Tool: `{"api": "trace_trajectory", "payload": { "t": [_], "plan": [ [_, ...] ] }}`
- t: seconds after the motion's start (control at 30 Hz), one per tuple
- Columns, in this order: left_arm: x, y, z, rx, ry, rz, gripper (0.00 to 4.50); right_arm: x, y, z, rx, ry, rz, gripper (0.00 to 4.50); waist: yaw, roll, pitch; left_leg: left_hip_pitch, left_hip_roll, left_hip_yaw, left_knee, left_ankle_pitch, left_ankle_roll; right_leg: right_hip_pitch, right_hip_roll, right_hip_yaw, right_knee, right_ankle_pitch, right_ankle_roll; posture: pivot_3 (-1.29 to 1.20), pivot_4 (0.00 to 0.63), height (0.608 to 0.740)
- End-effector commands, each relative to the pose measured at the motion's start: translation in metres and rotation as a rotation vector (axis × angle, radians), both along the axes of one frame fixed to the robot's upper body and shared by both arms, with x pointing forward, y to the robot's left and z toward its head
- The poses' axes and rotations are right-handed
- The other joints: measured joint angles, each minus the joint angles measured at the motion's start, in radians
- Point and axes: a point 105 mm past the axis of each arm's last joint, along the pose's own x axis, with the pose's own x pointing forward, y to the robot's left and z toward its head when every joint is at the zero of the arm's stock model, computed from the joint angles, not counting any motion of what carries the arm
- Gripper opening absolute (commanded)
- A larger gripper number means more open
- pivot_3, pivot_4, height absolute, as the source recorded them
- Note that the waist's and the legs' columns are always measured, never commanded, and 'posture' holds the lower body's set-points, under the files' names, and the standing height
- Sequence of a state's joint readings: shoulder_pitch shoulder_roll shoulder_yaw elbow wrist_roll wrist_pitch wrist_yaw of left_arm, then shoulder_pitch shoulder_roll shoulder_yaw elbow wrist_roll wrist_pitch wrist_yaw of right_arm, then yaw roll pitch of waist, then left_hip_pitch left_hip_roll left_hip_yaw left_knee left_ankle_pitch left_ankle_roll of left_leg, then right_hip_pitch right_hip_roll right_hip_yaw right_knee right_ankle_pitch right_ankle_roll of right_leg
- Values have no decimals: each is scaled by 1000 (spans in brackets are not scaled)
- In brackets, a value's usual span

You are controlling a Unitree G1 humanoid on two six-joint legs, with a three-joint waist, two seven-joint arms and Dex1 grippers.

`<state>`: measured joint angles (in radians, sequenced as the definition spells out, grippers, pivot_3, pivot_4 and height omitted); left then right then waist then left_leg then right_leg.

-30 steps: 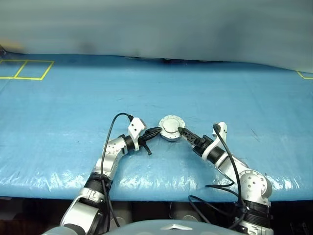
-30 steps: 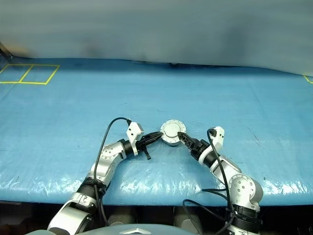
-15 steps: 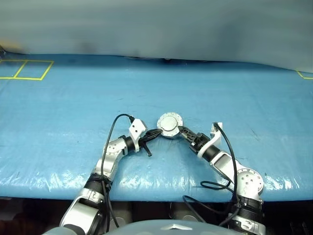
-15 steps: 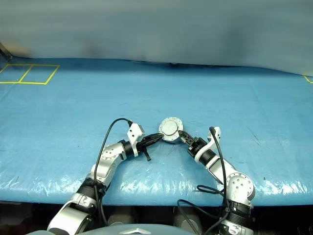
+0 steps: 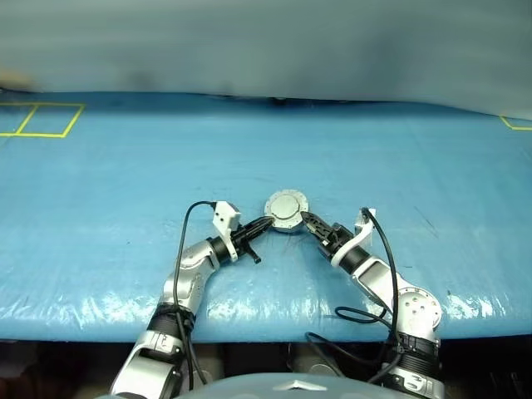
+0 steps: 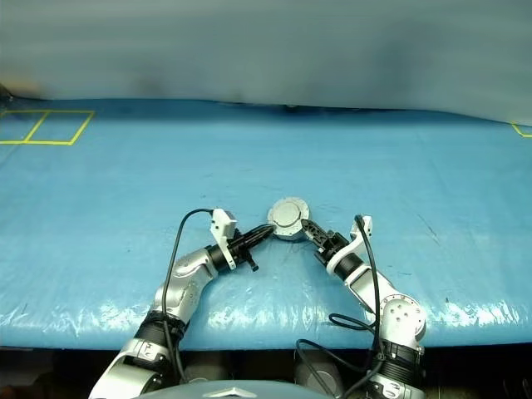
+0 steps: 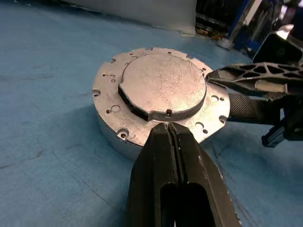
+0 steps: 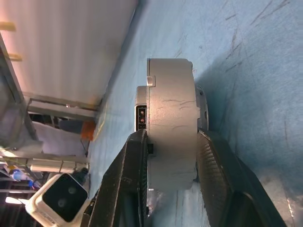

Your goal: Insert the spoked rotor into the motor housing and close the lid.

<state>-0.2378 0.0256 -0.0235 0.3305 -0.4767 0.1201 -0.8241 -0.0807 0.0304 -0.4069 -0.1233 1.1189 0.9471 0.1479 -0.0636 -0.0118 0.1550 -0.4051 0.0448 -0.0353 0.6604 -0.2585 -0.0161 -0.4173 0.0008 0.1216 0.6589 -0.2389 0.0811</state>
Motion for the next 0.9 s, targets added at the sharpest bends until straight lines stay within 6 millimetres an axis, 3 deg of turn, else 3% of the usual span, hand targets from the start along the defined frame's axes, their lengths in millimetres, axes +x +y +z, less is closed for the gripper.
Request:
{"api": "trace_trajectory", "payload": {
  "t": [0.03,0.1,0.23,0.37,0.6,0.9],
  "plan": [
    [4,33,36,-287,23,105,0,4,-10,31,125,-128,-69,1092,-6,1,1,-2,0,-1,0,0,0,-2,0,0,0,0,0,0,150,740],
    [-4,39,41,-371,38,87,0,5,-11,34,139,-140,-79,1092,-9,2,1,-7,0,-1,0,0,0,-7,1,0,1,0,0,0,150,740],
    [-21,39,44,-478,91,41,892,4,-8,46,175,-201,-48,1092,-9,2,1,-8,0,0,-1,0,0,-8,0,0,0,2,-5,0,150,740],
    [-30,33,49,-621,157,-23,2300,0,2,63,221,-263,28,1092,-9,3,2,-9,-1,0,0,0,0,-8,0,0,-1,1,-4,0,150,740],
    [-35,22,44,-690,252,-80,4485,-6,17,82,267,-320,100,1092,-12,3,2,-8,0,-1,0,0,0,-8,1,0,1,-1,-1,0,150,740],
    [-34,20,34,-749,388,-133,4485,-15,29,84,258,-316,176,1092,-12,3,2,-8,0,-1,0,0,0,-8,1,0,0,0,-1,0,150,740]
  ]
}}
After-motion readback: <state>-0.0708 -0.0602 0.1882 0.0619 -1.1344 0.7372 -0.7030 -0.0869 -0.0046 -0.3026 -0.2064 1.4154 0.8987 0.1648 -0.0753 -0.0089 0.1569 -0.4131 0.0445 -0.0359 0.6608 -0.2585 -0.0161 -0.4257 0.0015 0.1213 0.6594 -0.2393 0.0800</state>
